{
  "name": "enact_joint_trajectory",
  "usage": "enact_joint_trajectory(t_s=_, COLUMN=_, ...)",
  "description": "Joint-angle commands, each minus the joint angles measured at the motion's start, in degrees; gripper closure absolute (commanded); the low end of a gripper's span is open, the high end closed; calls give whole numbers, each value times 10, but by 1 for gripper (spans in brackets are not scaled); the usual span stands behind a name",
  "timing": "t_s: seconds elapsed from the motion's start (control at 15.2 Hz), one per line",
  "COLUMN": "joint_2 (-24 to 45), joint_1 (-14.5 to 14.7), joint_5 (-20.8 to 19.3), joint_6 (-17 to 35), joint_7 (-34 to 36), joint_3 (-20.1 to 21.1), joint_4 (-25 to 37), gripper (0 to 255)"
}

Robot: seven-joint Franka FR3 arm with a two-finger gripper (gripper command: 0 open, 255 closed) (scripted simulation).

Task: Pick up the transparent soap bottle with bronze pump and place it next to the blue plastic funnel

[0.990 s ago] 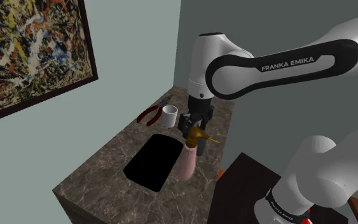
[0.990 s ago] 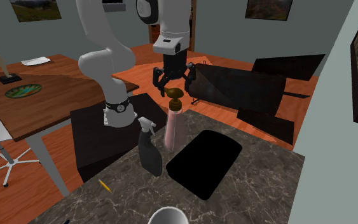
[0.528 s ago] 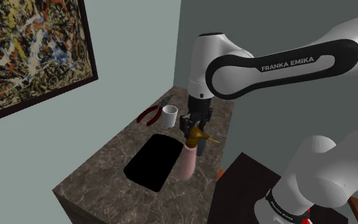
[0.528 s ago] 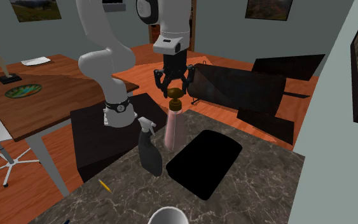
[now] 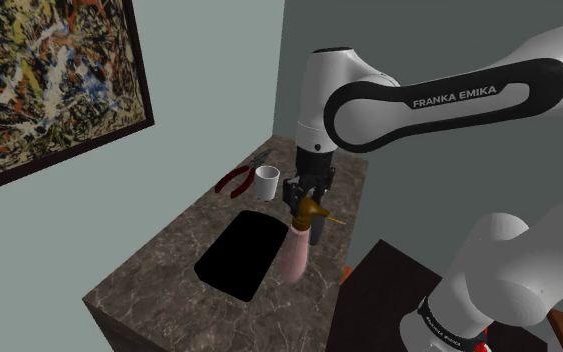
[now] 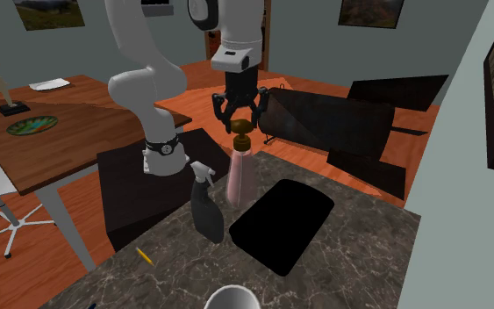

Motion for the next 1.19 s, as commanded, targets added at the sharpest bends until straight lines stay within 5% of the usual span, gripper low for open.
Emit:
enact_joint_trajectory(t_s=0.0, joint_2=-5, joint_1=0, joint_5=0, joint_6=-15, joint_7=1, joint_3=-1, joint_4=11, gripper=255)
enact_joint_trajectory(t_s=1.12, joint_2=-16, joint_1=-3, joint_5=-8, joint_6=-148, joint_7=4, joint_3=-12, joint_4=133, gripper=255)
